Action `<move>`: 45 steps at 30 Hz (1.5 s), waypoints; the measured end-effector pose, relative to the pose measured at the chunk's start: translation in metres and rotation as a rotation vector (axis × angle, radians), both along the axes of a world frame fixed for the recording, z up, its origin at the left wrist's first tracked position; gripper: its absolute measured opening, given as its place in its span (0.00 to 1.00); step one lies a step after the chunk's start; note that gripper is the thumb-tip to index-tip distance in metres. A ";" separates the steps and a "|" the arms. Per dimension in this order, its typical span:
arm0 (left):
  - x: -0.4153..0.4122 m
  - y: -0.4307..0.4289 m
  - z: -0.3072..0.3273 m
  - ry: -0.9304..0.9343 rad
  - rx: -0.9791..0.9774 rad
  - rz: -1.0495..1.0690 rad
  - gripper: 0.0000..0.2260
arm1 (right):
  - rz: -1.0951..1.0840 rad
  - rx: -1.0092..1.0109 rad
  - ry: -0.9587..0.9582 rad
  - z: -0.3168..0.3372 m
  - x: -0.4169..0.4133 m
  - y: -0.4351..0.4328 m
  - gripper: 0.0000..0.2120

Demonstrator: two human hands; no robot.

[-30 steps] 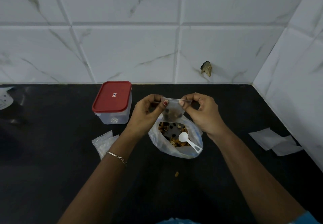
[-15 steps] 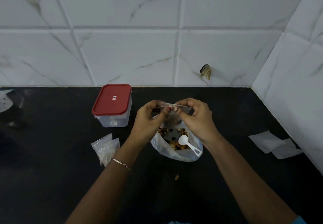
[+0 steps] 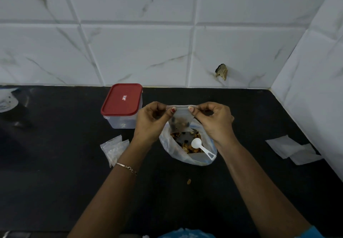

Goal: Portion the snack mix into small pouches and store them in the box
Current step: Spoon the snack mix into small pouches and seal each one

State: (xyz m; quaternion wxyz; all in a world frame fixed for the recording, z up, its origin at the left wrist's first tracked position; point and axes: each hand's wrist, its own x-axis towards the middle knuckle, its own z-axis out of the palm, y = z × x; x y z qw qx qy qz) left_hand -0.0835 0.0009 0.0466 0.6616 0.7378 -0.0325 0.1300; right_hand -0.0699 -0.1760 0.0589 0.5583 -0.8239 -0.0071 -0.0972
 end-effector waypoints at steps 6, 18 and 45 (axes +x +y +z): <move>-0.024 0.028 -0.007 0.117 -0.037 0.058 0.03 | 0.192 0.115 0.092 -0.008 -0.008 0.023 0.03; -0.100 0.100 -0.063 0.451 -0.186 0.261 0.06 | 0.519 0.116 0.577 -0.074 -0.023 0.124 0.06; -0.018 -0.081 -0.066 -0.074 0.364 -0.059 0.12 | -0.170 0.051 0.186 -0.078 -0.025 -0.059 0.05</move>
